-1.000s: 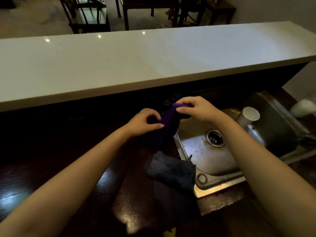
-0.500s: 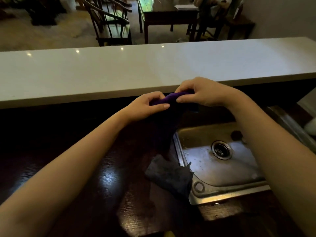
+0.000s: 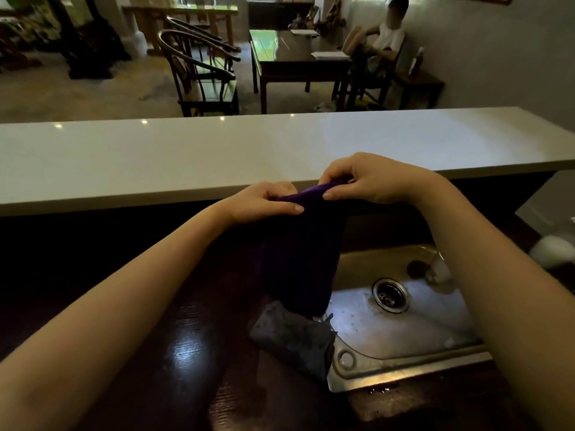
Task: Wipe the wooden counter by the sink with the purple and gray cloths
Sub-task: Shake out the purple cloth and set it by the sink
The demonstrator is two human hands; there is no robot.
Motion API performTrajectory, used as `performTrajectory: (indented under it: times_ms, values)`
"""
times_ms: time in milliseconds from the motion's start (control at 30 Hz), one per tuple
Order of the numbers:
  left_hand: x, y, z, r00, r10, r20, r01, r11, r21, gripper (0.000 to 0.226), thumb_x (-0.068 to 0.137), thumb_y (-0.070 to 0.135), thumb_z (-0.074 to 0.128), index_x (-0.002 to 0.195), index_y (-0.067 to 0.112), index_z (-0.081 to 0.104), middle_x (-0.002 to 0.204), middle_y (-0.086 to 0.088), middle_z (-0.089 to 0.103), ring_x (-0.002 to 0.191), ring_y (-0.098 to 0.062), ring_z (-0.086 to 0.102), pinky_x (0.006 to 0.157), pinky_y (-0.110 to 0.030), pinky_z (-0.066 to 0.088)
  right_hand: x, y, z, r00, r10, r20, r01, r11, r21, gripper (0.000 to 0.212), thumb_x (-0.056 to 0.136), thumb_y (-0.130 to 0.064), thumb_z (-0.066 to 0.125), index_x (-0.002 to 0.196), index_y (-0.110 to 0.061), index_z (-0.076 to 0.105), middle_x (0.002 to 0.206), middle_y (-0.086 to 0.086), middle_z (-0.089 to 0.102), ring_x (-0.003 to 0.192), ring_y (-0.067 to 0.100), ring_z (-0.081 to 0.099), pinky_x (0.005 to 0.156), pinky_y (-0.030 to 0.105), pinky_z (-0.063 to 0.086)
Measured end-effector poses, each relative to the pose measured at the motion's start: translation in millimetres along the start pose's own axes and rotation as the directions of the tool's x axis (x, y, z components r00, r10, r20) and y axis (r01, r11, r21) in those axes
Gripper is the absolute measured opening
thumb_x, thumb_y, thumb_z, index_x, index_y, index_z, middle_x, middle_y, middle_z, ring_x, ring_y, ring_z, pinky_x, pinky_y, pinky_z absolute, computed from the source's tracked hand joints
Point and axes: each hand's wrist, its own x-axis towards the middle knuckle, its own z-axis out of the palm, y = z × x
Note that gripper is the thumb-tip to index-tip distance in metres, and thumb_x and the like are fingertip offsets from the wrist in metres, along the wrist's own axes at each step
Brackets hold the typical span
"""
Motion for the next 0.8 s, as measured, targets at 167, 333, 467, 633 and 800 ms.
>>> performTrajectory:
  times_ms: [167, 333, 467, 633, 800]
  values:
    - [-3, 9, -12, 1.000, -0.011, -0.004, 0.012, 0.981, 0.194, 0.026, 0.089, 0.028, 0.056, 0.086, 0.006, 0.067, 0.092, -0.001, 0.051, 0.083, -0.012, 0.055, 0.082, -0.029, 0.045, -9, 0, -11, 0.997, 0.035, -0.062, -0.041, 0.995, -0.090, 0.017, 0.091, -0.032, 0.053, 0.093, -0.020, 0.065, 0.089, -0.001, 0.065, 0.082, 0.011, 0.058, 0.070, 0.020, 0.044]
    - [-7, 15, -16, 1.000, -0.014, -0.024, 0.019, 0.967, 0.253, 0.024, 0.089, 0.024, 0.055, 0.096, 0.006, 0.068, 0.106, -0.009, 0.057, 0.097, -0.022, 0.057, 0.091, -0.033, 0.044, -13, 3, -15, 0.991, 0.050, -0.122, -0.067, 0.988, -0.138, 0.013, 0.088, -0.035, 0.057, 0.083, -0.024, 0.062, 0.083, -0.006, 0.061, 0.079, 0.011, 0.056, 0.072, 0.024, 0.046]
    - [-10, 14, -24, 0.993, -0.073, -0.090, 0.098, 0.943, 0.317, 0.020, 0.088, 0.029, 0.056, 0.094, 0.014, 0.068, 0.096, -0.007, 0.065, 0.090, -0.020, 0.061, 0.087, -0.036, 0.046, -14, 8, -19, 0.989, 0.049, -0.142, -0.079, 0.974, -0.214, 0.014, 0.087, -0.036, 0.058, 0.086, -0.022, 0.062, 0.089, -0.004, 0.060, 0.083, 0.012, 0.055, 0.075, 0.024, 0.047]
    - [-12, 16, -30, 0.983, -0.061, -0.174, 0.119, 0.930, 0.347, 0.011, 0.086, 0.027, 0.060, 0.085, 0.019, 0.067, 0.079, -0.001, 0.064, 0.079, -0.016, 0.059, 0.076, -0.029, 0.044, -13, 10, -21, 0.984, 0.050, -0.169, -0.093, 0.961, -0.259, 0.011, 0.086, -0.031, 0.061, 0.086, -0.021, 0.059, 0.089, -0.003, 0.058, 0.082, 0.013, 0.055, 0.072, 0.021, 0.046]
    - [-6, 24, -37, 0.907, 0.047, -0.418, 0.049, 0.975, 0.215, 0.016, 0.078, 0.016, 0.070, 0.084, 0.016, 0.055, 0.079, 0.001, 0.060, 0.073, -0.012, 0.060, 0.066, -0.022, 0.050, -3, 13, -23, 0.917, 0.049, -0.396, -0.115, 0.983, -0.145, 0.009, 0.085, -0.022, 0.064, 0.088, -0.014, 0.060, 0.084, 0.001, 0.059, 0.077, 0.016, 0.058, 0.071, 0.025, 0.048]
